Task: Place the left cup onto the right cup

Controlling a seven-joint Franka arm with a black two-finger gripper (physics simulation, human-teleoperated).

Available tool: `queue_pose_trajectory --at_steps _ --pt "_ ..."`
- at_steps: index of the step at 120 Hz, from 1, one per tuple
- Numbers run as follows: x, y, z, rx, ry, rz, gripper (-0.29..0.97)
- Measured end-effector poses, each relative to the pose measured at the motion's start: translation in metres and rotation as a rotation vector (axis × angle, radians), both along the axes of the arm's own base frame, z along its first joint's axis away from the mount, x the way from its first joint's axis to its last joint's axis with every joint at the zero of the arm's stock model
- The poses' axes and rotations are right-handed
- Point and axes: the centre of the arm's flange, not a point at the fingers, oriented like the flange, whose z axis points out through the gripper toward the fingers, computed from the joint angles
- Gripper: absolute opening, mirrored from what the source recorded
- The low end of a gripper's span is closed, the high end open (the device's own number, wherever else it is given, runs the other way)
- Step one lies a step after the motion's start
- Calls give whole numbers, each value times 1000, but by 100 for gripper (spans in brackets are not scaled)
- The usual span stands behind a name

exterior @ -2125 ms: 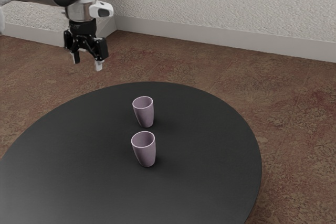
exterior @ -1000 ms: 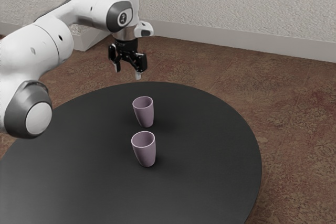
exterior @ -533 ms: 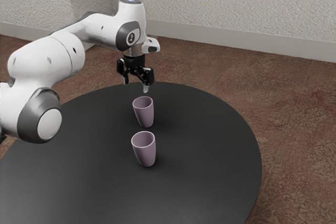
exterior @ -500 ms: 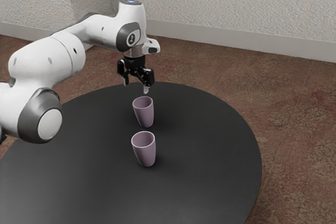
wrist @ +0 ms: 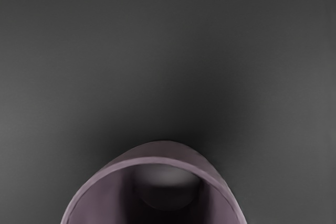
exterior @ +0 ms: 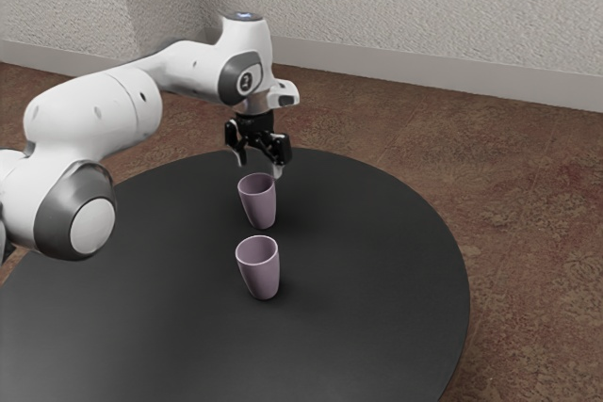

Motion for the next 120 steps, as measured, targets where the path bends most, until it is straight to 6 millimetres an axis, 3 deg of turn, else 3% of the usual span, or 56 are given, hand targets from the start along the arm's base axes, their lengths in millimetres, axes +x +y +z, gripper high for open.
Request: queue_pose_trajectory --at_steps 33,120 --pt "-1 -18 -14 -19 6 -7 68" --pt "-7 -23 -50 -17 42 13 66"
